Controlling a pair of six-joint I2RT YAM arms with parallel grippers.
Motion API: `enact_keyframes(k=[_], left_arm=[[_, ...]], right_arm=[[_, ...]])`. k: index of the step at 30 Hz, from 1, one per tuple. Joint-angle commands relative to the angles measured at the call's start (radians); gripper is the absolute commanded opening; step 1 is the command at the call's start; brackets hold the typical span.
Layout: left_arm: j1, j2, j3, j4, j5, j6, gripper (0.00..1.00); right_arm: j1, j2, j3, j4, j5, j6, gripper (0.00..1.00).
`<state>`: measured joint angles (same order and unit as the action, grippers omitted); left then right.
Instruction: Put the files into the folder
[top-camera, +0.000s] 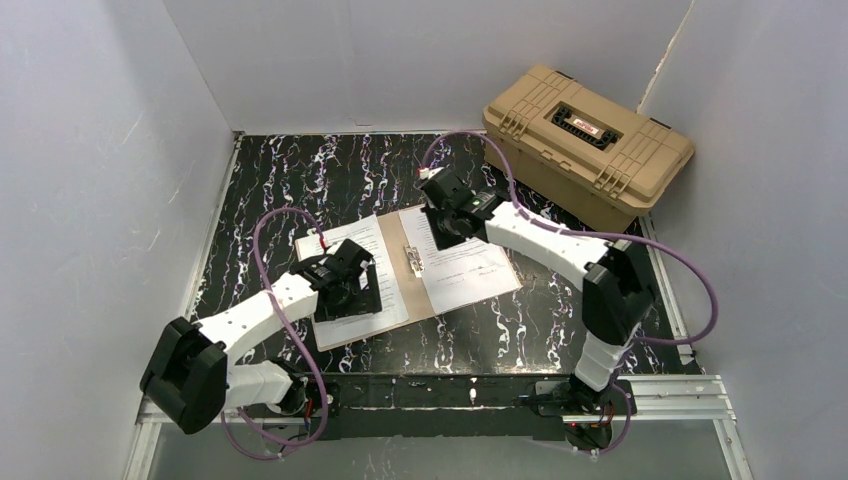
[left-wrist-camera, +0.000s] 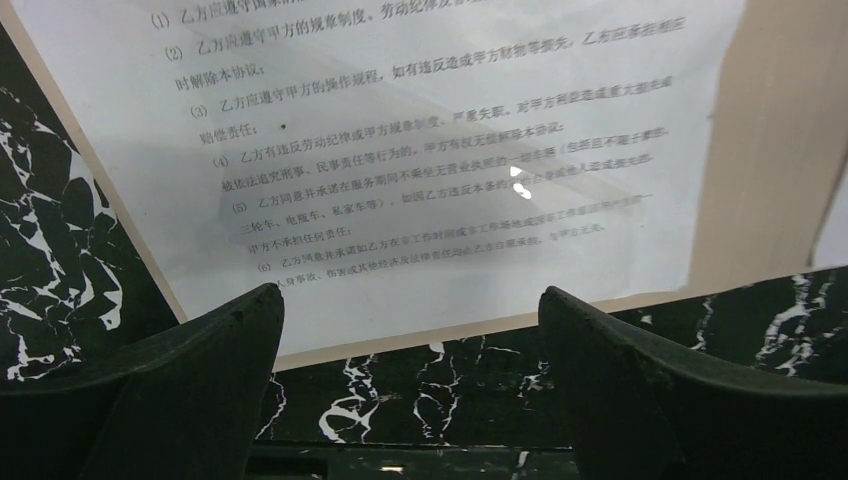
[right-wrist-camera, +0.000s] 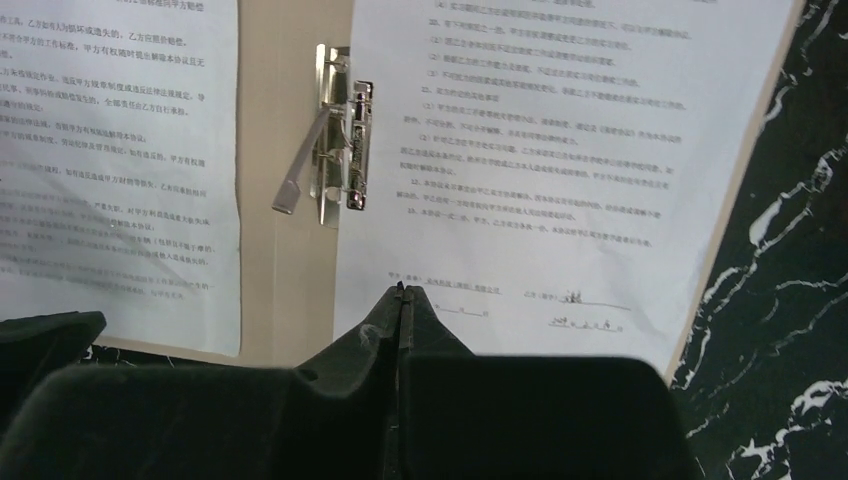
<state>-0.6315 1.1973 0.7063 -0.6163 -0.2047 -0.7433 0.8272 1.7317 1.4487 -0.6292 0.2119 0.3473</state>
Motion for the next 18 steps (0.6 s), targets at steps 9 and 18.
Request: enact_keyframes(k=[9, 18], left_arm=[[-0.002, 0.086, -0.033, 0.031, -0.002, 0.001, 0.97], [-0.002, 0.110, -0.045, 0.046, 0.005, 0.003, 0.94]], right_arm=[[0.071, 0.215, 0.240, -0.006, -0.050, -0.051, 0.18], [0.088, 0.315, 0.309, -0.027, -0.061, -0.063, 0.21]])
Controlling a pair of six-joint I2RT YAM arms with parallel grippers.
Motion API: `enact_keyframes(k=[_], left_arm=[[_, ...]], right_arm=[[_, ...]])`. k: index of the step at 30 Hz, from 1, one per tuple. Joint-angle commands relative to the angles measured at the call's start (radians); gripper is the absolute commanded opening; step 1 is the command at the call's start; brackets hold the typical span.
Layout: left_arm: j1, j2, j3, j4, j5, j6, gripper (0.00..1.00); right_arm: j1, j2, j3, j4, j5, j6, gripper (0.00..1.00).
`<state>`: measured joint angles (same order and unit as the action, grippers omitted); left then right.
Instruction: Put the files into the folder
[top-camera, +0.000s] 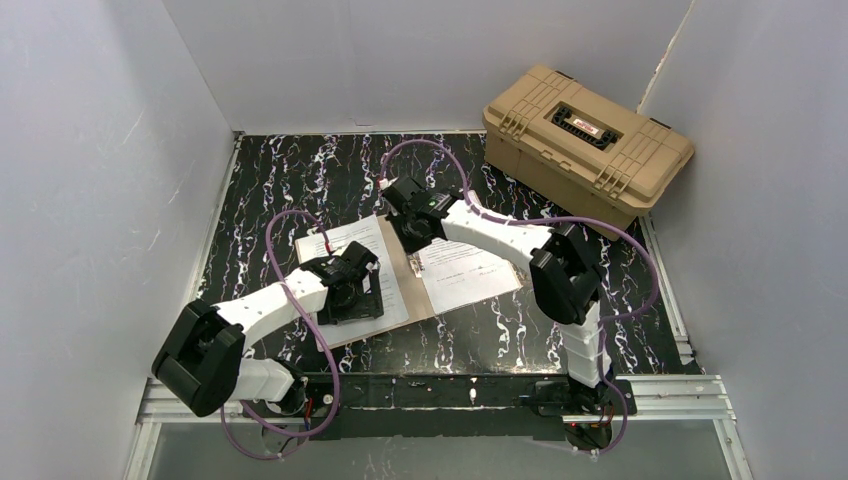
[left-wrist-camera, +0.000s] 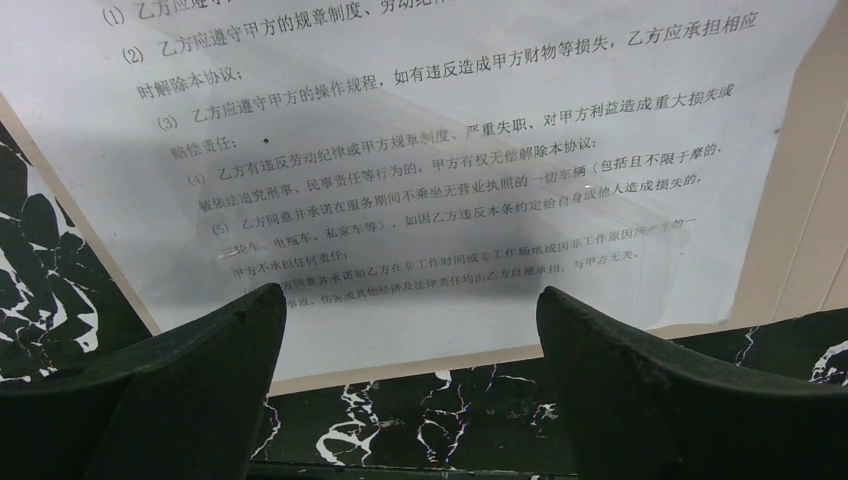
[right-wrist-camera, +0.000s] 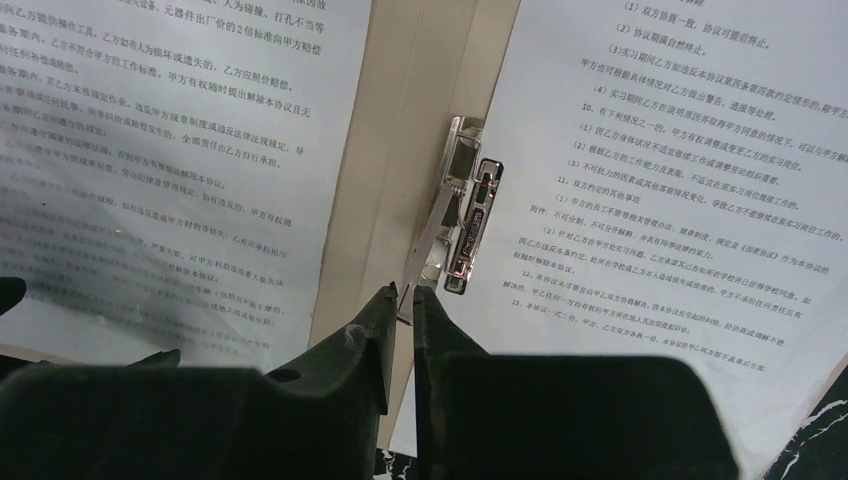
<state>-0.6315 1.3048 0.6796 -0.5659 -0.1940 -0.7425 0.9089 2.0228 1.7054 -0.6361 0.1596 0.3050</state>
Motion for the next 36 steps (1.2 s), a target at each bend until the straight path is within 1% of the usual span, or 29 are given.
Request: enact_keyframes(k=[1, 15, 22, 30, 36], left_arm=[[-0.002, 0.004, -0.021, -0.002, -0.005, 0.002, 0.94], [-0.002, 0.032, -0.046, 0.028, 0.012, -0.012, 0.93], [-0.002, 0.040, -0.048, 0.037, 0.017, -0.020, 0.93], [-0.002, 0.044, -0.045, 0.042, 0.022, -0.027, 0.93], [-0.002, 0.066, -0.041, 0.054, 0.041, -0.046, 0.93]], right_arm=[[0.009, 0.030, 0.053, -0.020, -0.010, -0.023, 0.21], [0.035, 0.039, 0.025, -0.034, 0.004, -0.029, 0.20], [0.049, 0.025, 0.017, -0.043, 0.057, -0.031, 0.19], [0.058, 0.017, 0.009, -0.061, 0.086, -0.038, 0.14], [0.073, 0.017, -0.009, -0.086, 0.113, -0.051, 0.03]])
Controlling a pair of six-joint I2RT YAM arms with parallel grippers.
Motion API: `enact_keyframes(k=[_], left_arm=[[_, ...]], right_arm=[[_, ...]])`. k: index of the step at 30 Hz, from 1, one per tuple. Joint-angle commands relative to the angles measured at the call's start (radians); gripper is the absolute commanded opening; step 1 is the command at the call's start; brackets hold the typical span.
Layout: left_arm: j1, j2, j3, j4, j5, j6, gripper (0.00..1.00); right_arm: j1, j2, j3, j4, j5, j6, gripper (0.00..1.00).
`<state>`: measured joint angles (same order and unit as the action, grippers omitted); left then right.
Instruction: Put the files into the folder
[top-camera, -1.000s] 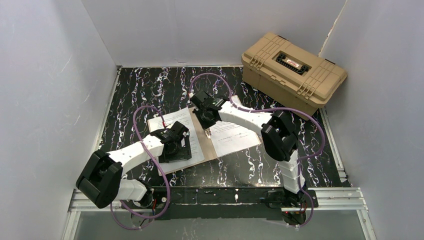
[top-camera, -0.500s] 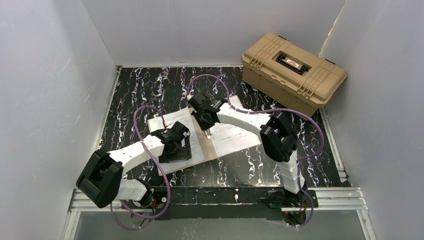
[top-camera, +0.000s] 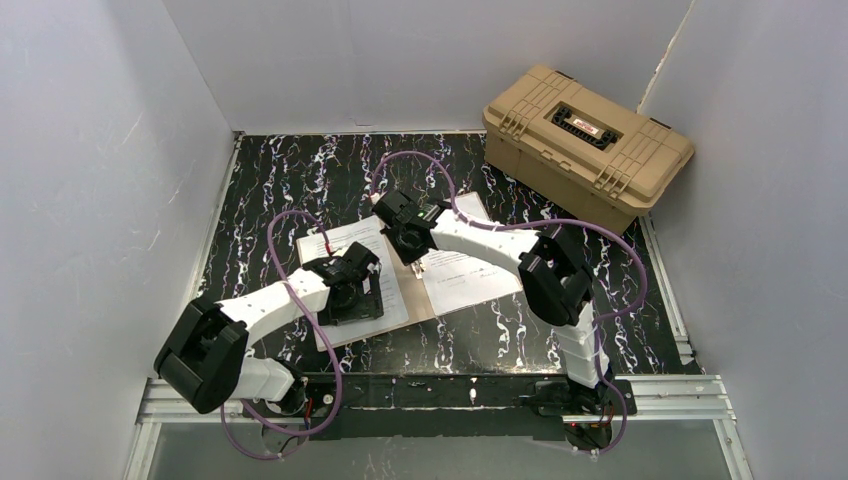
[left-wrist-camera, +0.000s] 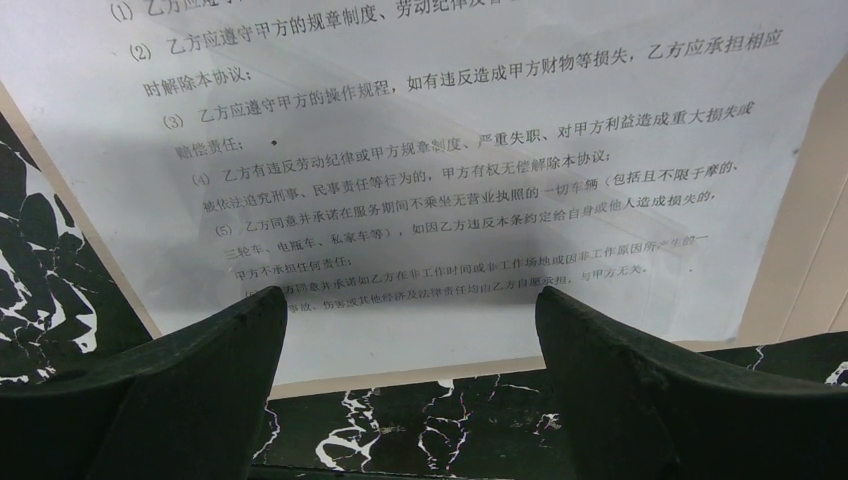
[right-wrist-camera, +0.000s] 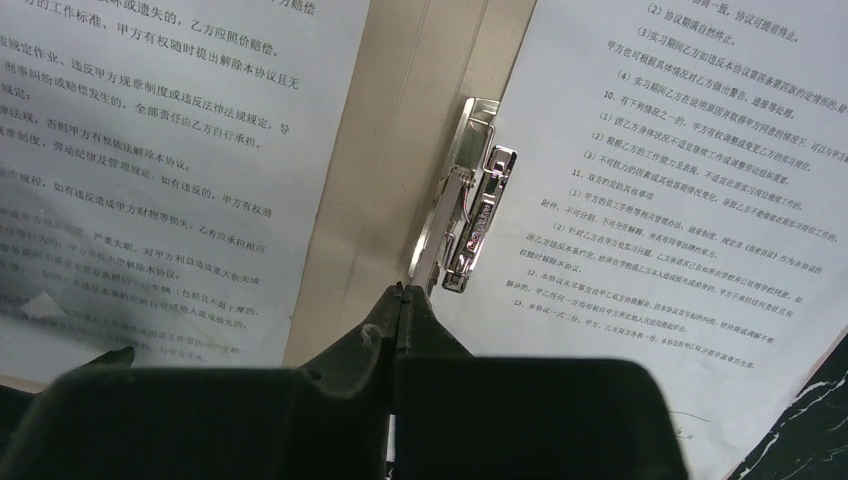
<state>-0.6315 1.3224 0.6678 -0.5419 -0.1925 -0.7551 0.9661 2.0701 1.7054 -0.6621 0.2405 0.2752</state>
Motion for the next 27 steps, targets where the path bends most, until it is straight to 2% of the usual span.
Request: enact_keyframes(k=[1, 20, 27], left_arm=[[-0.002, 0.051, -0.030, 0.032, 0.040, -0.036, 0.93], [0.012, 0.098, -0.053, 0.083, 0.091, -0.071, 0.94], [0.012, 0.087, -0.047, 0.079, 0.093, -0.063, 0.94]], right_arm=[[0.018, -0.031, -0.016, -0.065, 0.036, -0.023, 0.01], [0.051, -0.152, -0.349, -0.001, 0.093, 0.055, 0.01], [0.052, -0.181, -0.309, 0.027, 0.097, 0.082, 0.01]])
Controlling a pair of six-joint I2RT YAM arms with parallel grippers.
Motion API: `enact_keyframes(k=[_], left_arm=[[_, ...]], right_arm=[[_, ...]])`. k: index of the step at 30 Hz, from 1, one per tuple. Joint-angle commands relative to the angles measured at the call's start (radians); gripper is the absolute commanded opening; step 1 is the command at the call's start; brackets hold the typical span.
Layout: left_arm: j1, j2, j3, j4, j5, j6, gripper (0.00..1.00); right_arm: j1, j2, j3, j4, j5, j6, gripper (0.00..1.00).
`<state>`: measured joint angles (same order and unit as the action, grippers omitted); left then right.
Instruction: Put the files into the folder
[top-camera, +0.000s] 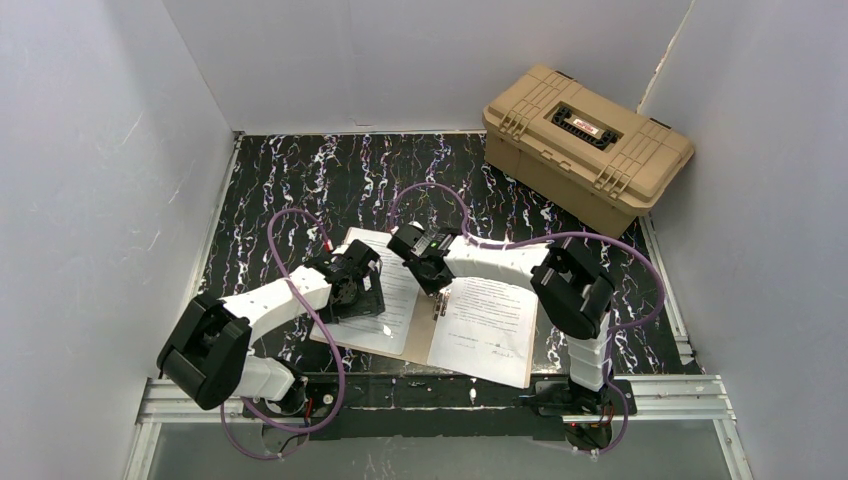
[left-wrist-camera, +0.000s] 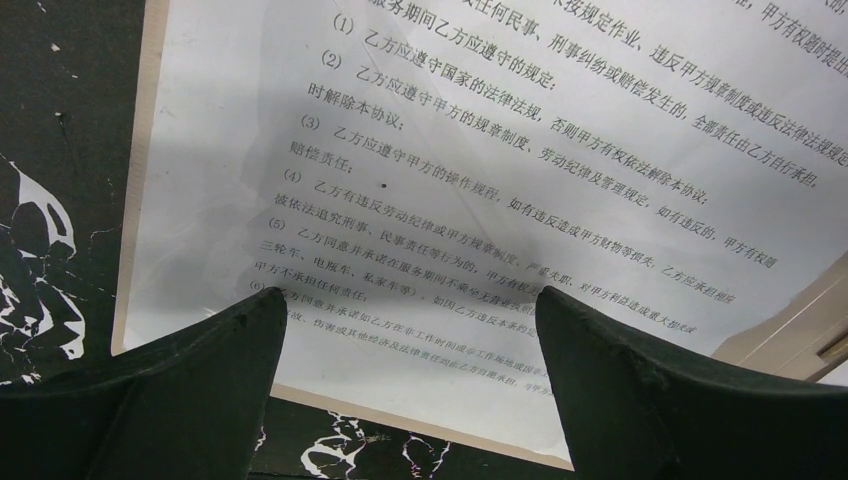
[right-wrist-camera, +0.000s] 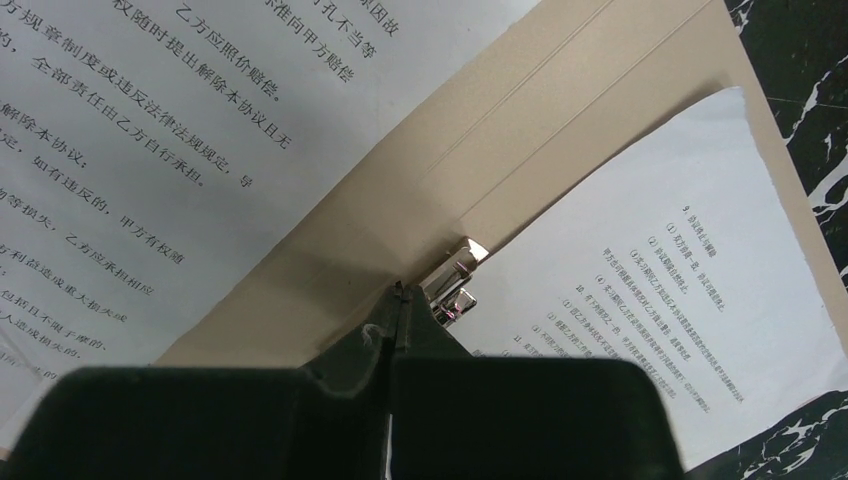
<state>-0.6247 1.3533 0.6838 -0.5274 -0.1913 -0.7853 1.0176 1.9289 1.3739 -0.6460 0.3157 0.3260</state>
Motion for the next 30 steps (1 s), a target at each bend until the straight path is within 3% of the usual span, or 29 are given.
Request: enact_keyframes(k=[1, 7, 12, 22, 30], left_arm=[[0.005, 0.053, -0.063, 0.063, 0.092, -0.031, 0.94], [0.005, 0.021, -0.061, 0.054, 0.097, -0.025, 0.94], [0.005, -0.010, -0.062, 0.049, 0.100, -0.016, 0.94], [0.005, -0.034, -0.063, 0.062, 0.119, 0.006, 0.94], [0.005, -0.047, -0.064, 0.077, 0.135, 0.008, 0.94]], right_arm=[[0.000, -0.041, 0.039, 0.012, 0.024, 0.031, 0.01], [0.000, -0.080, 0.138, -0.019, 0.073, 0.043, 0.02], [0.002, -0.179, 0.124, -0.044, 0.060, 0.064, 0.07], [0.100, -0.444, -0.141, -0.096, -0.076, 0.165, 0.16], [0.304, -0.652, -0.389, -0.113, -0.118, 0.339, 0.15]])
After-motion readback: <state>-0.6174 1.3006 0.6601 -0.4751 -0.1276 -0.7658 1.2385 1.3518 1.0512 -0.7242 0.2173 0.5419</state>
